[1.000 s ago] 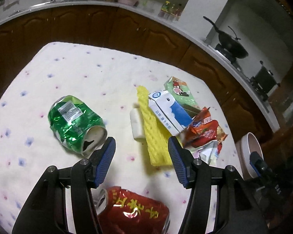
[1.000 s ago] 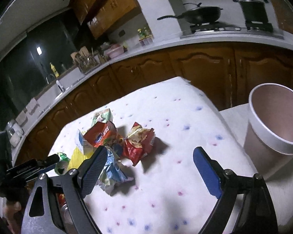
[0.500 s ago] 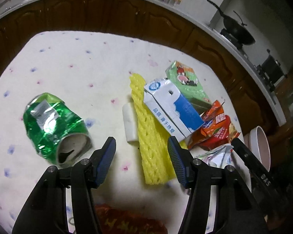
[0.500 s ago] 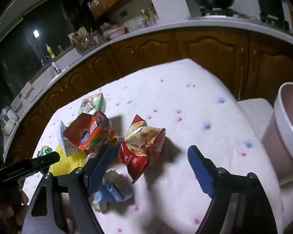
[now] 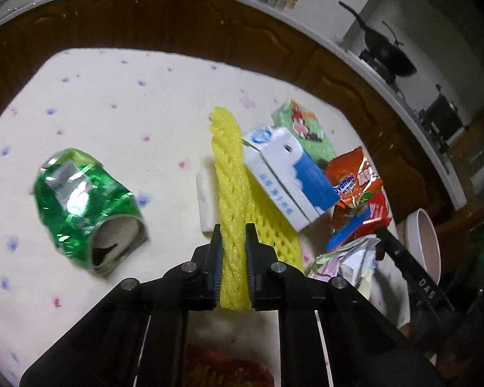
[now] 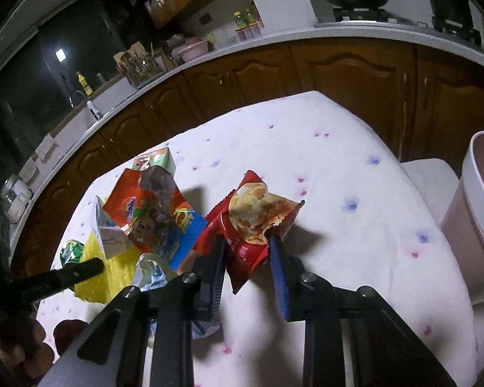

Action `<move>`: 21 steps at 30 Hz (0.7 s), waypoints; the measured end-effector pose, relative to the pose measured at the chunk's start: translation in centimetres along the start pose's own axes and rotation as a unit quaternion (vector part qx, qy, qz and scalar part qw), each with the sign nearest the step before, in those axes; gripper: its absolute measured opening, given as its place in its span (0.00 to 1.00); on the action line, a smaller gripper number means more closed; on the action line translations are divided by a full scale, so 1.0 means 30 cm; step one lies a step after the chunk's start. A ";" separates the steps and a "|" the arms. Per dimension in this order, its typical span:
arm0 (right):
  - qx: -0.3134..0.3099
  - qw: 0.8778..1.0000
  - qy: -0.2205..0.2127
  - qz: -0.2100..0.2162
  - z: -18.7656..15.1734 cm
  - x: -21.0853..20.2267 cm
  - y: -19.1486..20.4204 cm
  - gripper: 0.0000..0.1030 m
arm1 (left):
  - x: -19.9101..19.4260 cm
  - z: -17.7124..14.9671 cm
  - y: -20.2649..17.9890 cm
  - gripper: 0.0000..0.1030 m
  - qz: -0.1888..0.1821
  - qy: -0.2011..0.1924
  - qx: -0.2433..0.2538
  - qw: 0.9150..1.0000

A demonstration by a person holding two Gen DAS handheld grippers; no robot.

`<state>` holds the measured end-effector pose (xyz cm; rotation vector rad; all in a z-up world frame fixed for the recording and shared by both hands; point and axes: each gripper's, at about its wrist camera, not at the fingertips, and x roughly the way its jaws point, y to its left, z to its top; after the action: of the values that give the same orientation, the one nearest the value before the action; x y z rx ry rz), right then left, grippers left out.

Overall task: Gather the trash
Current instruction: 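Grasp the yellow foam net with the left tool while the right tool grasps a red chip bag, then carry the yellow net and red chip bag over the bin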

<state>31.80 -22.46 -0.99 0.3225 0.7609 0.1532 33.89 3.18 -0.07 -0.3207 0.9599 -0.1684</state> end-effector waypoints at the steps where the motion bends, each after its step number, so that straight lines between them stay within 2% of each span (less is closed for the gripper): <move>1: 0.000 1.000 -0.002 0.002 -0.004 -0.007 0.001 0.25 | -0.014 0.000 0.001 0.10 0.001 -0.007 -0.001 1.000; 6: -0.003 1.000 -0.017 0.000 -0.008 -0.074 -0.001 0.25 | -0.114 -0.014 0.014 0.10 0.013 -0.048 0.000 0.999; 11: -0.012 0.999 -0.032 0.002 -0.018 -0.147 0.005 0.25 | -0.190 -0.025 0.018 0.10 0.006 -0.076 -0.003 0.997; 16: -0.025 0.998 -0.050 -0.015 -0.032 -0.205 0.003 0.25 | -0.252 -0.035 0.008 0.10 0.008 -0.106 0.003 0.994; 21: -0.020 0.998 -0.054 -0.022 -0.035 -0.236 -0.036 0.25 | -0.265 -0.028 -0.023 0.10 -0.008 -0.104 0.006 0.995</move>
<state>26.01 -25.01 2.53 0.2731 0.6566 0.1093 28.70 4.60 5.89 -0.3290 0.7508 -0.1524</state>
